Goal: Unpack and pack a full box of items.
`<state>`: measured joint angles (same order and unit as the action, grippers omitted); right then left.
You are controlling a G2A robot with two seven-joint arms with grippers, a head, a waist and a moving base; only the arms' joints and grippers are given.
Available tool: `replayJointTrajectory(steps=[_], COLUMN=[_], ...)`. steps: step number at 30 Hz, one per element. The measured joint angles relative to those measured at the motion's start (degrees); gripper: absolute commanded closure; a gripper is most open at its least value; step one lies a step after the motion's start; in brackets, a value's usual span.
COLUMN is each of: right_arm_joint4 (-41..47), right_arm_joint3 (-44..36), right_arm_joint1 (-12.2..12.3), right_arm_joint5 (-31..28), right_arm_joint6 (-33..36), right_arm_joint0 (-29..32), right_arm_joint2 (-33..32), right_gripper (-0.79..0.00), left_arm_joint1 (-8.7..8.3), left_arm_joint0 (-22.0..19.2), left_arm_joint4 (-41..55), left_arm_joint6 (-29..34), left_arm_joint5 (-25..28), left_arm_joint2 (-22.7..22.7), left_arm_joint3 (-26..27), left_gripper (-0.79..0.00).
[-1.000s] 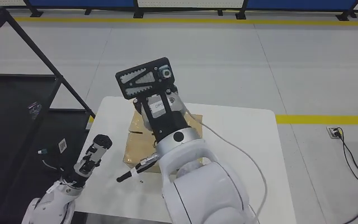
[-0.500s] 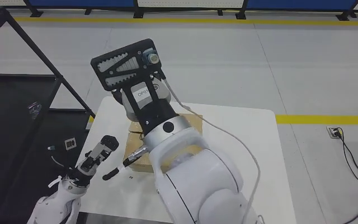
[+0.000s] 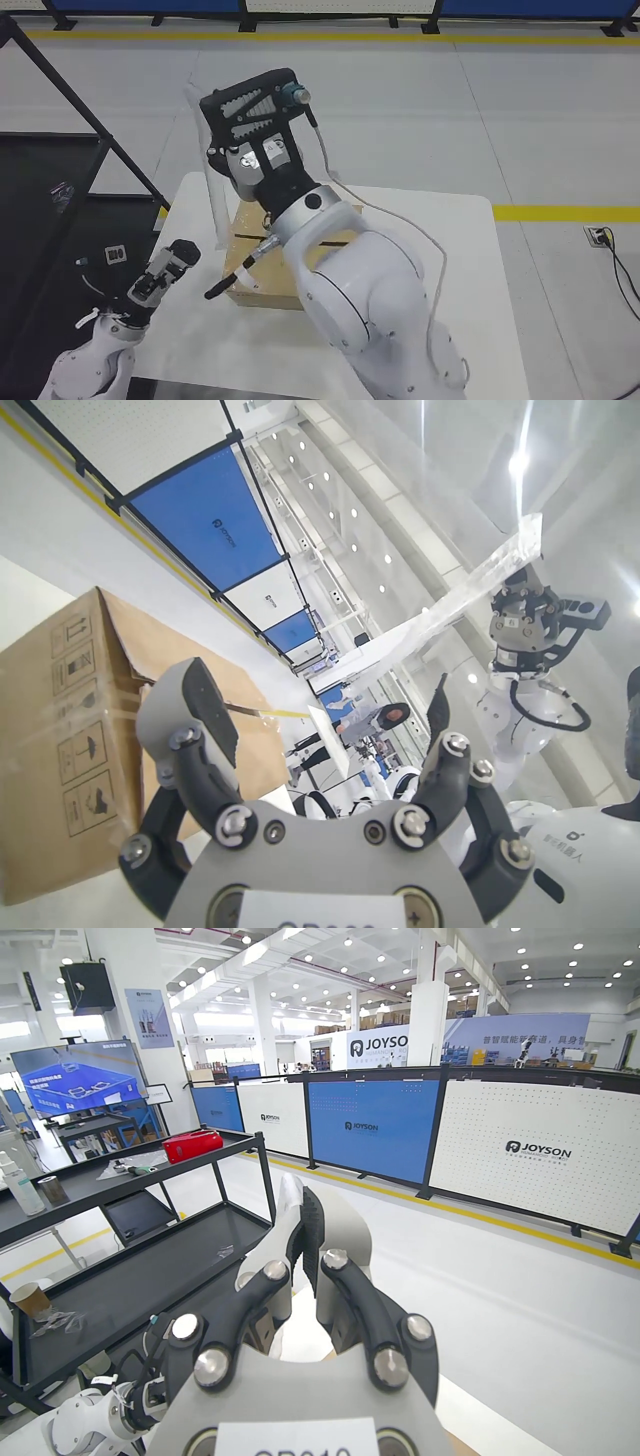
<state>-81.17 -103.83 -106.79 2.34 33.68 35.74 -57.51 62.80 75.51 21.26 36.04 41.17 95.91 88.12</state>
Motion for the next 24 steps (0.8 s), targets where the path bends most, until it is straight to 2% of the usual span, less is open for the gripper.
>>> replayJointTrajectory(steps=[5, 9, 17, 20, 24], right_arm_joint4=[-0.1, 0.4, 0.8, 0.9, 1.0], right_arm_joint3=[1.3, 1.5, 1.6, 1.7, 1.8], right_arm_joint1=[-0.3, -0.6, -1.2, -1.3, -1.5], right_arm_joint5=[1.3, 2.4, 4.6, 4.8, 4.7], right_arm_joint6=[-0.9, -1.2, -0.5, -0.1, 0.1], right_arm_joint0=[-0.8, -1.3, -2.2, -2.3, -2.4], right_arm_joint2=[0.6, 0.8, 1.0, 1.0, 1.0], right_gripper=[0.0, 0.0, 0.0, 0.0, 0.0], left_arm_joint1=[0.66, 1.19, 2.48, 2.91, 3.28], left_arm_joint0=[-0.2, -1.3, -2.2, -1.9, -2.3], left_arm_joint4=[-5.9, -9.0, -25.9, -29.1, -29.9], left_arm_joint6=[-6.0, -9.7, -22.2, -25.7, -28.5], left_arm_joint5=[4.1, 5.5, 5.9, 5.4, 4.7], left_arm_joint2=[-1.9, -4.2, -6.6, -7.7, -8.7], left_arm_joint3=[1.2, 1.2, 2.3, 3.0, 3.0], left_gripper=[-0.785, -0.785, -0.785, -0.785, -0.653])
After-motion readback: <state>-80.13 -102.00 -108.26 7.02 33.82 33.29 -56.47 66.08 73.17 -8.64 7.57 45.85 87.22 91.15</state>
